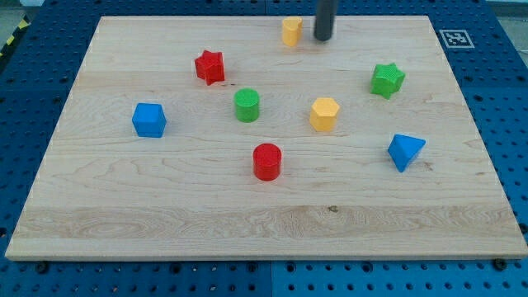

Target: Move the yellow heart to the left and slightly down

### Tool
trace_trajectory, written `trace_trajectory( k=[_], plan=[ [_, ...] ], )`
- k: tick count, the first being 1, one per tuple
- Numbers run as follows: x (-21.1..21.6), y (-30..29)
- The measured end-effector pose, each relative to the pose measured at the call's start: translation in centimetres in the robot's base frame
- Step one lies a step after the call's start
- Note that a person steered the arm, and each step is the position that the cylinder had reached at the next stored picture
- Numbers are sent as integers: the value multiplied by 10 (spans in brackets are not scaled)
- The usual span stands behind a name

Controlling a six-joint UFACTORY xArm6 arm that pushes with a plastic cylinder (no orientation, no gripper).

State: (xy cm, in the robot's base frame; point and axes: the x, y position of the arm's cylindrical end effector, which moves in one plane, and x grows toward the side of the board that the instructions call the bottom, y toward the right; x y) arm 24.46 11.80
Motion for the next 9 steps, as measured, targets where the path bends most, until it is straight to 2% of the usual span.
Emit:
trace_trajectory(
  k=[2,4,7,9],
  plan=[
    [-15,8],
    [-15,-56],
    [-15,-108],
    [-49,-117]
  ],
)
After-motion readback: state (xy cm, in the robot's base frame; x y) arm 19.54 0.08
